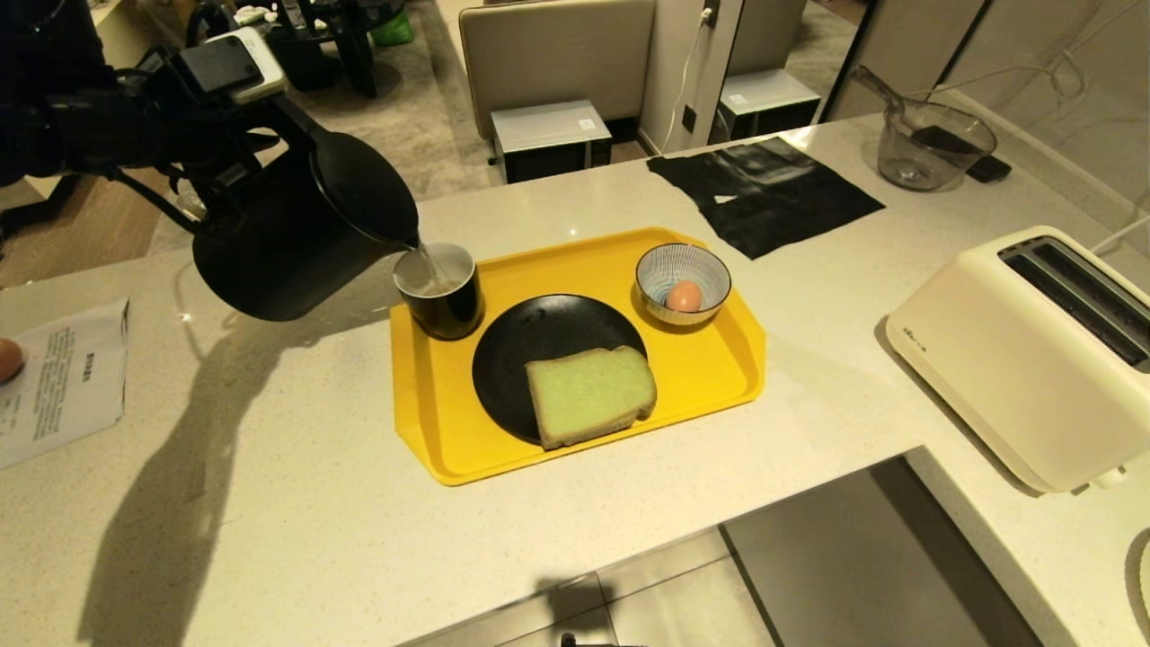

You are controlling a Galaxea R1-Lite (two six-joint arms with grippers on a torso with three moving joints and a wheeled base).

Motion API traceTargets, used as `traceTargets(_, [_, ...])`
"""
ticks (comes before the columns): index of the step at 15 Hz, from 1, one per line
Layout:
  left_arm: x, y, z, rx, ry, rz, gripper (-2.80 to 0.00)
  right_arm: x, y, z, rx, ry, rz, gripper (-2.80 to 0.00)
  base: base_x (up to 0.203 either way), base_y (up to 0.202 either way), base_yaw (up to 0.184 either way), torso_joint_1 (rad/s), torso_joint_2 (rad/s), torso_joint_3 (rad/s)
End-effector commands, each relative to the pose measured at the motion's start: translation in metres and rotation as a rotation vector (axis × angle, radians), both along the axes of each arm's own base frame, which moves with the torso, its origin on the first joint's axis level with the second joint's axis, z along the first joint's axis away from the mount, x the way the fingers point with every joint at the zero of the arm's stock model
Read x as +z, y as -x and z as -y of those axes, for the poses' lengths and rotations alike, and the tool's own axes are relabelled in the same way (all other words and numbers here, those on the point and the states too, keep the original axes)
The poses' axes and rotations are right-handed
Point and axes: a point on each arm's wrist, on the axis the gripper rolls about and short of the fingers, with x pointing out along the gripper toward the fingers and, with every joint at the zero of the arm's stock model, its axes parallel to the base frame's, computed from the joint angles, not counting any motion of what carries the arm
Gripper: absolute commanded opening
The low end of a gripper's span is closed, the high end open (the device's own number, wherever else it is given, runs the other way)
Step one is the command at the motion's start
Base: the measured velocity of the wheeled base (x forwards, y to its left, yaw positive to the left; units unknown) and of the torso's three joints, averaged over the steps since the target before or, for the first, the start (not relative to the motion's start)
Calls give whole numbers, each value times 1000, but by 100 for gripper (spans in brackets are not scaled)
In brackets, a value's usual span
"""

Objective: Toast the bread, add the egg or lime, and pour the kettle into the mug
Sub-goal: Pour water into a cup

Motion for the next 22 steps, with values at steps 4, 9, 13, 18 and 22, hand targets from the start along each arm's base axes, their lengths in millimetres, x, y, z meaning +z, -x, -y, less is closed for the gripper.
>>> traceTargets(4, [-2, -2, 0, 0, -9, -6, -280, -8, -2, 0, 0, 0, -29, -280, 0, 0, 0, 0, 0, 0])
traceTargets(9, [-2, -2, 0, 5, -9, -5, -280, -8, -2, 0, 0, 0, -28, -280, 0, 0, 0, 0, 0, 0])
traceTargets(13, [-3, -3, 0, 3, -9, -4, -280, -8, -2, 0, 0, 0, -28, -280, 0, 0, 0, 0, 0, 0])
traceTargets(18, [-1, -2, 1, -2, 46, -3, -280, -8, -2, 0, 0, 0, -28, -280, 0, 0, 0, 0, 0, 0])
traceTargets(22, [3, 3, 3, 16, 225, -10, -280, -8, -2, 0, 0, 0, -29, -280, 0, 0, 0, 0, 0, 0])
